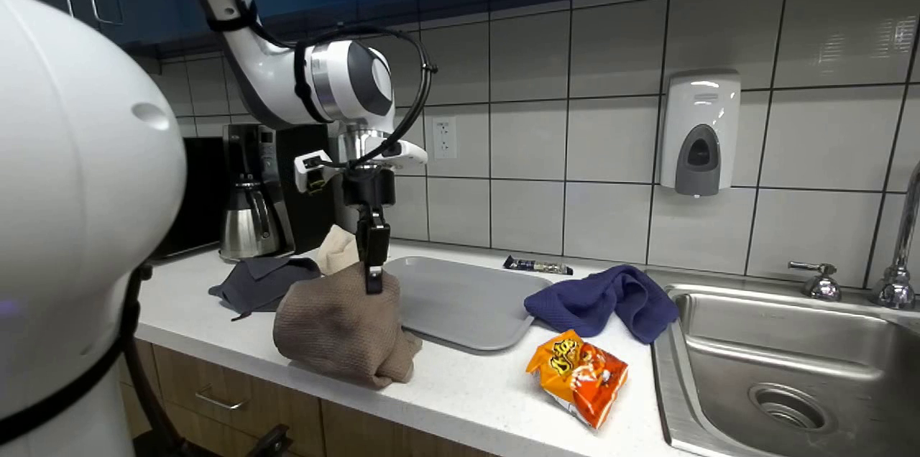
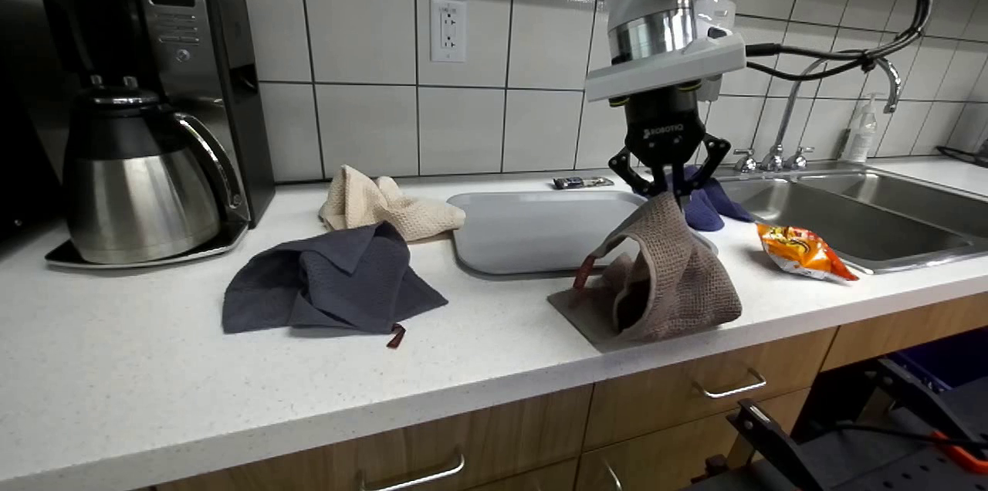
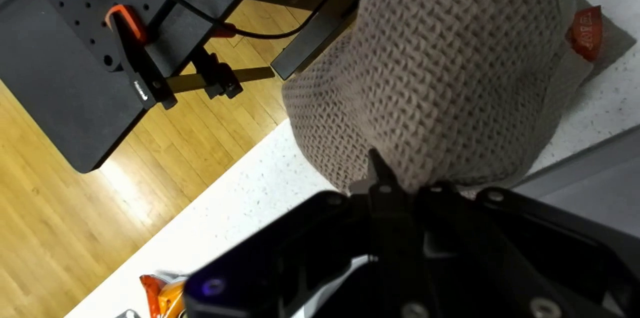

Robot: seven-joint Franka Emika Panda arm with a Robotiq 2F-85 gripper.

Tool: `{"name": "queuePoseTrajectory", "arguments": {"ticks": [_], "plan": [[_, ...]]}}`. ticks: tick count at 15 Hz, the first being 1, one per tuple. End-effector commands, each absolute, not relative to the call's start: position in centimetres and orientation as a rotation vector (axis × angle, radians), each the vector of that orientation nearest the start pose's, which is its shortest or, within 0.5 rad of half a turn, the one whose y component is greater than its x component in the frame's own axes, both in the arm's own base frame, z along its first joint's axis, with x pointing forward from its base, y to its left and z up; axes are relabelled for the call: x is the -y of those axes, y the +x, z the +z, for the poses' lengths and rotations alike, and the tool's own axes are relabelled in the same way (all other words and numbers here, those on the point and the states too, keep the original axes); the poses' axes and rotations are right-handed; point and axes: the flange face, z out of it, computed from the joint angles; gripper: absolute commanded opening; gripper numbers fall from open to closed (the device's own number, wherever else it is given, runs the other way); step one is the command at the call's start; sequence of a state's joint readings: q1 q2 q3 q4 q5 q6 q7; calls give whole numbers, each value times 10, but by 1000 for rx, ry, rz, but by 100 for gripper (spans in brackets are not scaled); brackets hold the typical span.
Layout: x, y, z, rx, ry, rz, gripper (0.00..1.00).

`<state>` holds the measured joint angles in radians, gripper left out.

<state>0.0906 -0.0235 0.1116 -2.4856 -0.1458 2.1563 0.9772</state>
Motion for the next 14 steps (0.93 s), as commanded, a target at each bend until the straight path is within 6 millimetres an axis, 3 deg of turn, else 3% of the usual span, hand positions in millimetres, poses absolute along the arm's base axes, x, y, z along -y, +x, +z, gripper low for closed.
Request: {"name": "queuePoseTrajectory", "arguments": {"ticks": [1,14], "plan": [[-75,442,271,-1106,-3202,336,1],[-68,466,256,-1113,-3205,364,1]]}}
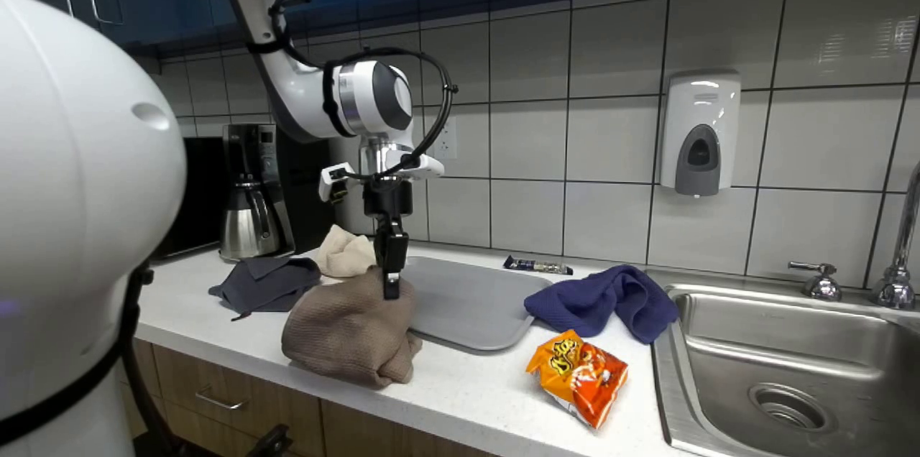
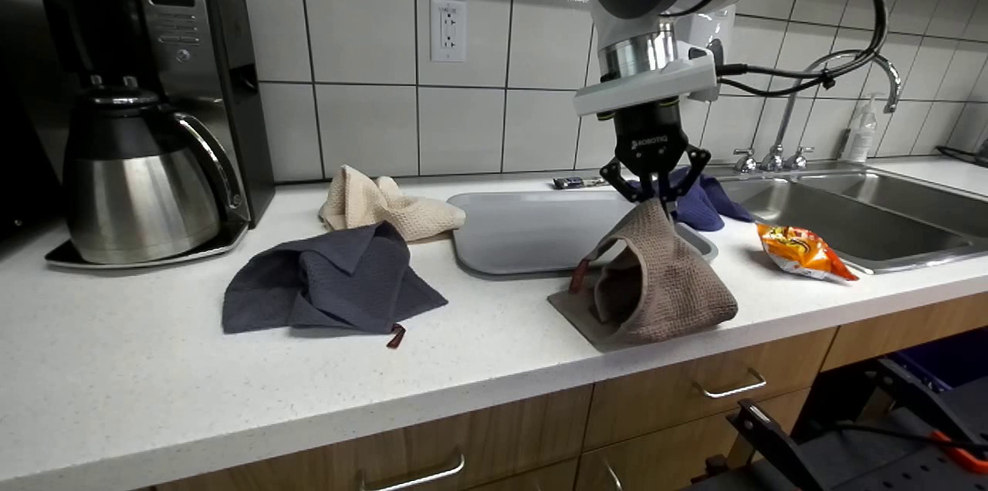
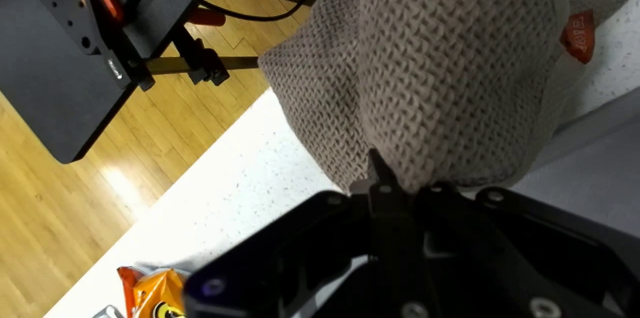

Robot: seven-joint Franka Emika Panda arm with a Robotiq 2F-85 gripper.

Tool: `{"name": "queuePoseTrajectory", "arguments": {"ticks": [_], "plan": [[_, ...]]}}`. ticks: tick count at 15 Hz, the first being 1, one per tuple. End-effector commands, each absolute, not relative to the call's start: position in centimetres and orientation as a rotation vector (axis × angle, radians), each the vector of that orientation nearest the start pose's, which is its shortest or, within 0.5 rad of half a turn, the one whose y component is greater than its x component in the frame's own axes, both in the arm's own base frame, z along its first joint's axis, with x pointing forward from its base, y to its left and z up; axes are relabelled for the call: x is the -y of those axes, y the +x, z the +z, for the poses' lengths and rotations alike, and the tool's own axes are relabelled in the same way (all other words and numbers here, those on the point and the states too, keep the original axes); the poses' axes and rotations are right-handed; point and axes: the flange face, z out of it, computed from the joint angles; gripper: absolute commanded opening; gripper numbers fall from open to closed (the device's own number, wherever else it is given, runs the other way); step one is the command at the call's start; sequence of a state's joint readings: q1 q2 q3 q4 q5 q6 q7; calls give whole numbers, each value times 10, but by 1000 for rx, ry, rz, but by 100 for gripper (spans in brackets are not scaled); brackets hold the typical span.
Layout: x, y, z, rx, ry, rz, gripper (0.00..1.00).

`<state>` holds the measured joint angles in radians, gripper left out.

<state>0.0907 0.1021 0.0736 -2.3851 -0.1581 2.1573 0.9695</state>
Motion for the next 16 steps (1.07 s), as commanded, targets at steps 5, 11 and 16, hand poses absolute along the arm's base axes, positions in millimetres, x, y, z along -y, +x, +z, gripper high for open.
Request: {"name": "queuePoseTrajectory", "arguments": {"ticks": [5,11,16], "plan": [[-71,467,257,-1104,-3205,372,4],[-74,467,260,-1104,-3210,358,59],[-76,468,264,-1102,-3210,343,96]]}}
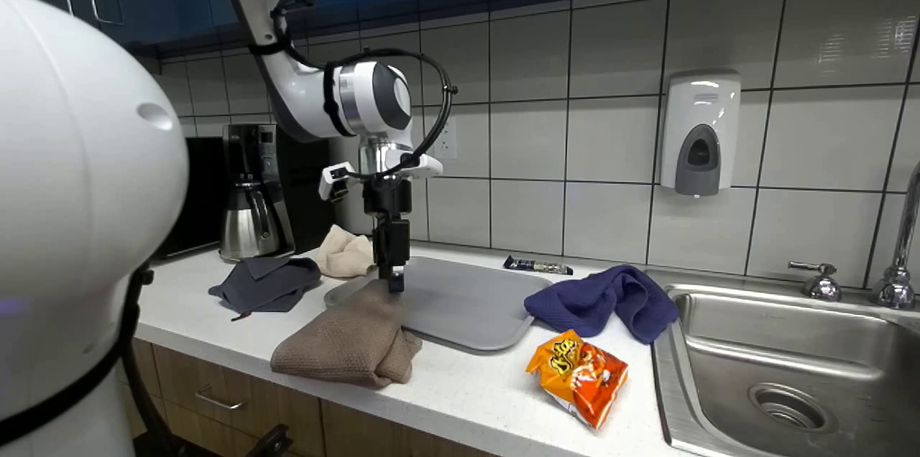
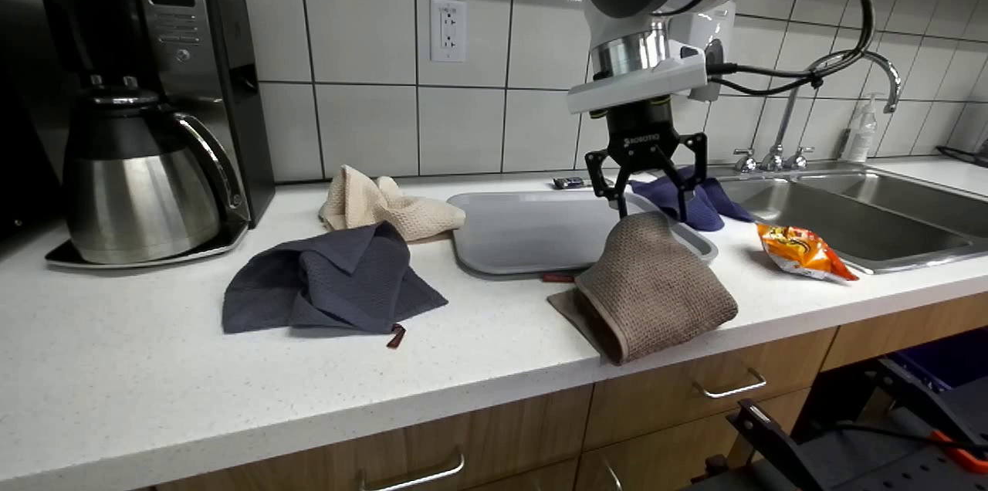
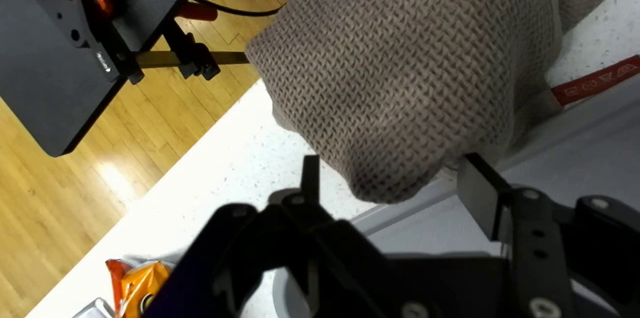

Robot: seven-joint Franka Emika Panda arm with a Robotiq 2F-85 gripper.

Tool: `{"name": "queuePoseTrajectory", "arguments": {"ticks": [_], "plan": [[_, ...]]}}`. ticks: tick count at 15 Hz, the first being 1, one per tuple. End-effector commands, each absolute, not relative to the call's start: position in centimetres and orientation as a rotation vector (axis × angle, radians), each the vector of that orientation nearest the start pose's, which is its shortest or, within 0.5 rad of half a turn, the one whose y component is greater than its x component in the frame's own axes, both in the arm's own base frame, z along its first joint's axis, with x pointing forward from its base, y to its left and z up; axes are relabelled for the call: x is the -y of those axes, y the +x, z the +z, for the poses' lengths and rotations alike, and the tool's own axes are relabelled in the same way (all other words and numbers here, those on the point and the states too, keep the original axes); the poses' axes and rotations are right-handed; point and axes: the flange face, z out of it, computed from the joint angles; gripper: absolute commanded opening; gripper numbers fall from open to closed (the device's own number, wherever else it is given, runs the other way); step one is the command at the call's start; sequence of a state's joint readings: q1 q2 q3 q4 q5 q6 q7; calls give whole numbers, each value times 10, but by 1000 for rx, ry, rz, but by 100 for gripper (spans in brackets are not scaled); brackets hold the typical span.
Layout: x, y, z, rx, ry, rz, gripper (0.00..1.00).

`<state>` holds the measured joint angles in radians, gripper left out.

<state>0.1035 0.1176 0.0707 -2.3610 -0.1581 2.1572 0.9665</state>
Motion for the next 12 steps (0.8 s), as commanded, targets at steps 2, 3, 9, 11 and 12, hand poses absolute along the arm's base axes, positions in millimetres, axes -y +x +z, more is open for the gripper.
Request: {"name": "queuePoseTrajectory", "arguments": {"ticks": [2,3,9,11,12], "plan": [[-76,469,265,-1101,-3209,340,100],[-76,469,266,-1101,-3209,338,100],[-79,470,274,-1097,-3209,306,100],[-80,471,279,-1092,-3208,286,100],[-81,471,282,-1089,-3208,272,100]]}}
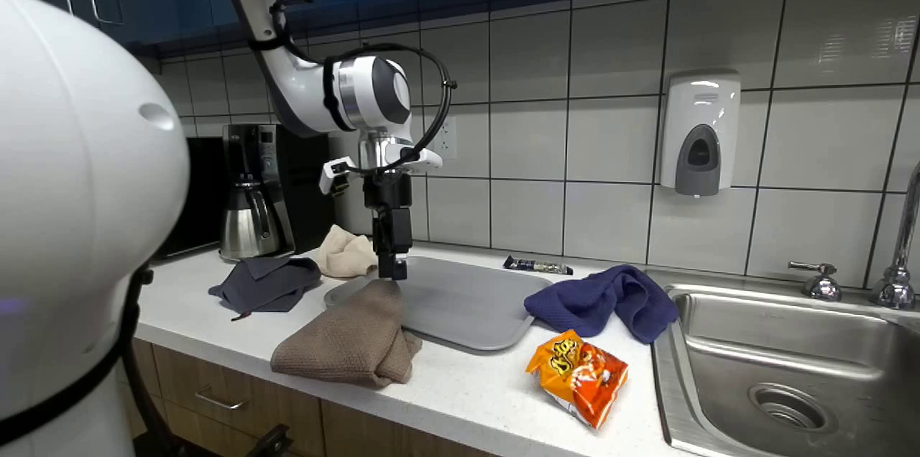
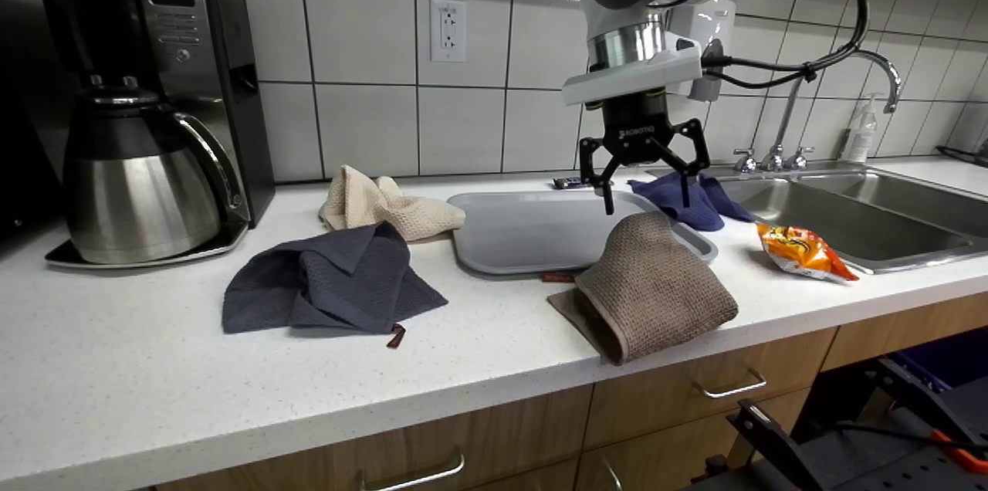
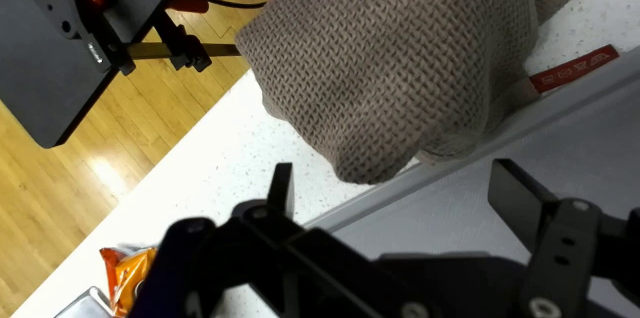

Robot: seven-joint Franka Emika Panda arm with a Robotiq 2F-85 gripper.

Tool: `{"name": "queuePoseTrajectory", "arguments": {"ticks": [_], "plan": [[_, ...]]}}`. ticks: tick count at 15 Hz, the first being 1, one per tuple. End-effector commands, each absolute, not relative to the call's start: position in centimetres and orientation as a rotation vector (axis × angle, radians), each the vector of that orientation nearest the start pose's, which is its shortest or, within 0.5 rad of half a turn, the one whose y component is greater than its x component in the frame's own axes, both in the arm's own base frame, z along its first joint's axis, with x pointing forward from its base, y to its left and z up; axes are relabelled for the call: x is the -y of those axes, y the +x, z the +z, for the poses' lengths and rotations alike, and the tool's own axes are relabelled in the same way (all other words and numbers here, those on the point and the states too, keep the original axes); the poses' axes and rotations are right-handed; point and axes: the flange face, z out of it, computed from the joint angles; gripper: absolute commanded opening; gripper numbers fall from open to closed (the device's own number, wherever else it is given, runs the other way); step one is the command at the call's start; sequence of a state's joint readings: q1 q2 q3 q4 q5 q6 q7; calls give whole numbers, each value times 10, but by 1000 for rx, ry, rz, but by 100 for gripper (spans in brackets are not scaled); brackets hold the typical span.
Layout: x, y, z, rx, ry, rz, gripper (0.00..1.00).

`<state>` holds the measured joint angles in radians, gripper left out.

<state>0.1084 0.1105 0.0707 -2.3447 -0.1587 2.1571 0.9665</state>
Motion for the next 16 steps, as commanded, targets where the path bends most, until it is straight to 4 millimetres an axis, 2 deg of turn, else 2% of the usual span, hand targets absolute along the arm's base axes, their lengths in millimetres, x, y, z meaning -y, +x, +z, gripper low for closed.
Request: {"name": "queuePoseTrajectory", "arguments": {"ticks": [1,9,16], "plan": [[-82,470,285,-1082,-3206,264,100],[-93,463,312,-984,-3195,183,100],[-105,446,337,-882,-3205,116,100]]}}
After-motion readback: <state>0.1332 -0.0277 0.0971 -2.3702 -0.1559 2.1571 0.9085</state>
